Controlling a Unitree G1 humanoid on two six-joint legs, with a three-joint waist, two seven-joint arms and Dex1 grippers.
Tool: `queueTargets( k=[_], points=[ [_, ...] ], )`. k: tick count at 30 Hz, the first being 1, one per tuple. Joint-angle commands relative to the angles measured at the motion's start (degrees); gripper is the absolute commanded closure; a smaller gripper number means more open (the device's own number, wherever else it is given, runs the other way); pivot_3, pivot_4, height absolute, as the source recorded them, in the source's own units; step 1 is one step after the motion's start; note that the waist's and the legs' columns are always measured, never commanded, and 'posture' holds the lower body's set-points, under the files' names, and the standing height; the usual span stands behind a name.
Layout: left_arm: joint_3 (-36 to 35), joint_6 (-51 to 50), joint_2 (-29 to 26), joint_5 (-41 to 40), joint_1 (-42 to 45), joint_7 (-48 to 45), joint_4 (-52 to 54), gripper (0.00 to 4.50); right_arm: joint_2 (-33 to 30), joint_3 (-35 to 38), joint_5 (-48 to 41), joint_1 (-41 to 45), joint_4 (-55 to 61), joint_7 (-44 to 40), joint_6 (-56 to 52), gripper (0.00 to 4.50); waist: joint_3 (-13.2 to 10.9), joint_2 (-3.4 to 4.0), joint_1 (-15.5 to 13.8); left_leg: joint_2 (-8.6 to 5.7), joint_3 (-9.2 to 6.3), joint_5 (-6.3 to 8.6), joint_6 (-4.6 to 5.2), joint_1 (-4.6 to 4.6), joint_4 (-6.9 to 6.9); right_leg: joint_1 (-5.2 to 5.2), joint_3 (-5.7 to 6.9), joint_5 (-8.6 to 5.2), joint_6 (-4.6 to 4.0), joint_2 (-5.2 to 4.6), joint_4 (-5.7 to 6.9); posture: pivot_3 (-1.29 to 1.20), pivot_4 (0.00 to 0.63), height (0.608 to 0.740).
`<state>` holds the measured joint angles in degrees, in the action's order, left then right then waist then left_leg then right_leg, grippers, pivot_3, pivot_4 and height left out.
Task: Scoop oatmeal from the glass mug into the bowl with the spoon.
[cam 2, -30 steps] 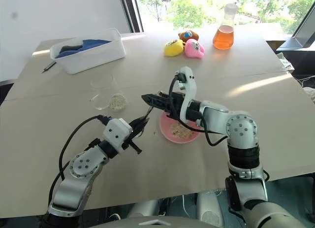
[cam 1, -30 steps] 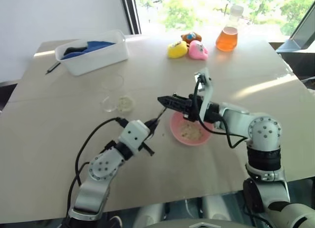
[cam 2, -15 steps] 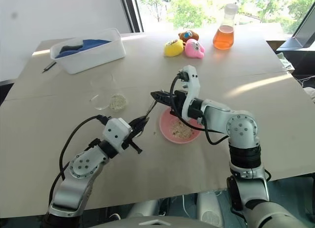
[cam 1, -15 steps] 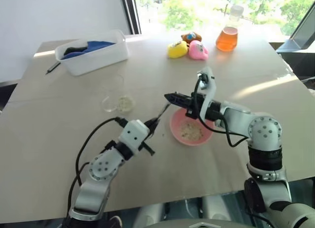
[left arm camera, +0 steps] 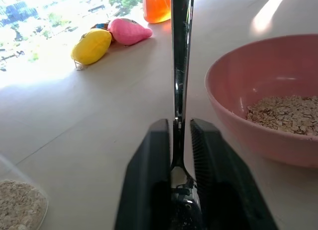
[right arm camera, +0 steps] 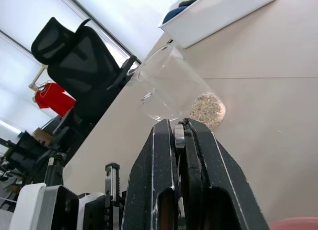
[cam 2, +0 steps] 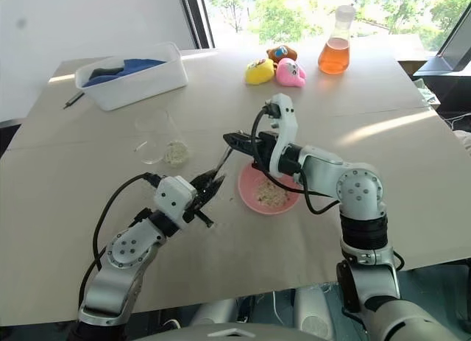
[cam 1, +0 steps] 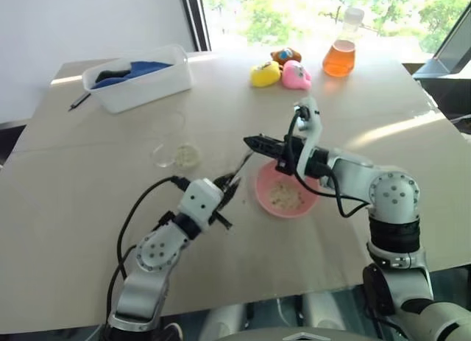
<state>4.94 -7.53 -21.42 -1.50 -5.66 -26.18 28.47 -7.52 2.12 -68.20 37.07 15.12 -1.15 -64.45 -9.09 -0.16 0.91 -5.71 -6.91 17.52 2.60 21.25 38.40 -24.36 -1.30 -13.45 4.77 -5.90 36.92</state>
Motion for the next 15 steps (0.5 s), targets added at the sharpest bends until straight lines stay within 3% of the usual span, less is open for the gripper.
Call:
queueTargets(
  k=[1,15],
  points=[
    [-0.4,2.2,-0.5,0.3,-0.5,0.2,1.2,1.76,0.6,1.3,-2.4,1.8,1.1,-0.6,0.6,4.50,0.0,0.00,0.0,0.00,0.00,0.00,0.00,0.00,0.00,0.00,0.00,0.00,0.00,0.00,0.00,0.00,0.150,0.740],
    [-7.2,16.5,-0.1,16.8,-10.4,12.7,10.6,1.76,-3.6,6.8,0.9,5.9,-7.8,-2.8,3.7,4.50,0.0,0.01,-0.1,0.00,0.06,0.00,0.00,0.02,-0.01,-0.02,-0.06,0.00,0.00,-0.01,-0.01,0.00,0.150,0.740]
  ],
)
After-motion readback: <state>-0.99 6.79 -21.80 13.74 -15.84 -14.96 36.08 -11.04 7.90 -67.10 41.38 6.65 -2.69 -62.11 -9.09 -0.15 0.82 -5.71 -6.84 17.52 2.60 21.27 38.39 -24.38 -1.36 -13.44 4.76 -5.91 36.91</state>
